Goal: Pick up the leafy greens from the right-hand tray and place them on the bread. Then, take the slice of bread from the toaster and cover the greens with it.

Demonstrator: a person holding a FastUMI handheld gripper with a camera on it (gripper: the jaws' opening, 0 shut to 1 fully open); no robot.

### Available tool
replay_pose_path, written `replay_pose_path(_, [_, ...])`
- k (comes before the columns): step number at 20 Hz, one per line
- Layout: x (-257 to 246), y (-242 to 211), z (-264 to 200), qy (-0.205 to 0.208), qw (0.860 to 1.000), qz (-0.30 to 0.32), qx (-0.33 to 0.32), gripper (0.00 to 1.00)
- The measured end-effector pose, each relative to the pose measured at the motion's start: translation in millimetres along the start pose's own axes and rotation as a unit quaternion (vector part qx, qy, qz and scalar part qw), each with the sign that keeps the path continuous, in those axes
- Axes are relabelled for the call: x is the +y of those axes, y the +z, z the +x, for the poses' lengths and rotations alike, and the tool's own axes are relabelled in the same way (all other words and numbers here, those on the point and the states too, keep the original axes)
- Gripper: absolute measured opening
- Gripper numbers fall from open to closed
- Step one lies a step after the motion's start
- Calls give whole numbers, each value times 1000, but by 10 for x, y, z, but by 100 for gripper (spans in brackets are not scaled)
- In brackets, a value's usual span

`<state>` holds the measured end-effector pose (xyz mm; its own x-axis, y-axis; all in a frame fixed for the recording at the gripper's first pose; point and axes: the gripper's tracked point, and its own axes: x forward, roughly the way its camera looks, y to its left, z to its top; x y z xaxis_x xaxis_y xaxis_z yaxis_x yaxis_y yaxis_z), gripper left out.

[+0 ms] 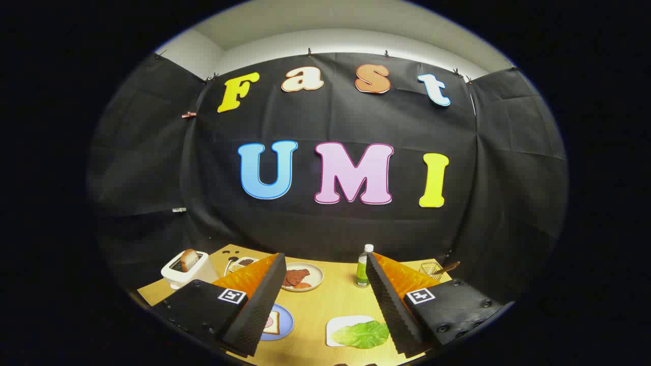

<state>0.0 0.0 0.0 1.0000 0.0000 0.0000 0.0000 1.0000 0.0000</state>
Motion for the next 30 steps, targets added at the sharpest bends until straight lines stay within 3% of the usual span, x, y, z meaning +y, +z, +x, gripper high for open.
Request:
replay_pose_path(15, [-184, -201, -68, -31, 999, 15, 31, 98])
replay_pose_path(30, [-602, -1097, 215, -30, 993, 2, 118, 98])
